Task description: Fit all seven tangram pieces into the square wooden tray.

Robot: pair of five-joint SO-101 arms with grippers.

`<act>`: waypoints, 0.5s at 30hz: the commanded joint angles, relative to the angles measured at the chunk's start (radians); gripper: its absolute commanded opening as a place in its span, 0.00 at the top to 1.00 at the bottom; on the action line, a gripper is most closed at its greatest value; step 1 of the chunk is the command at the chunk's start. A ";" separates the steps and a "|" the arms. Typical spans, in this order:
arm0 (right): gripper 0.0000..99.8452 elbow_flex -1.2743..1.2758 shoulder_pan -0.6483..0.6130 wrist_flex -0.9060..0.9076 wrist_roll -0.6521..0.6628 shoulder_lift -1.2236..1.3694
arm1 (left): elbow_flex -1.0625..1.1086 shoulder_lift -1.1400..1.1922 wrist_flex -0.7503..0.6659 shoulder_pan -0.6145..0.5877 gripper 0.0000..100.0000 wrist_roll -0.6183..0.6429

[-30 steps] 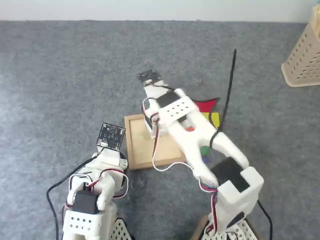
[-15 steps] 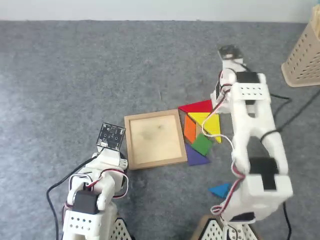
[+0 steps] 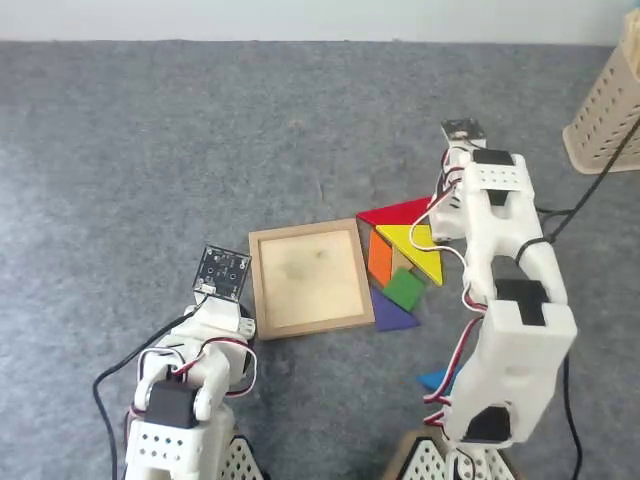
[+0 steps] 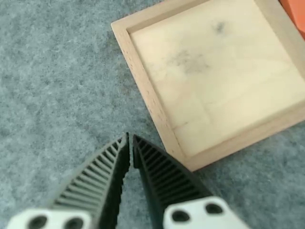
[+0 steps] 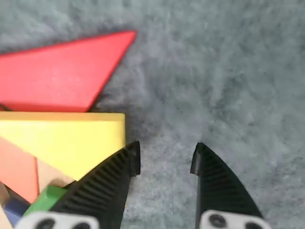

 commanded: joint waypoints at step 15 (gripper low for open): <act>0.82 0.052 -0.209 -0.012 -0.011 -0.084 | -0.019 -0.021 0.006 0.008 0.99 0.008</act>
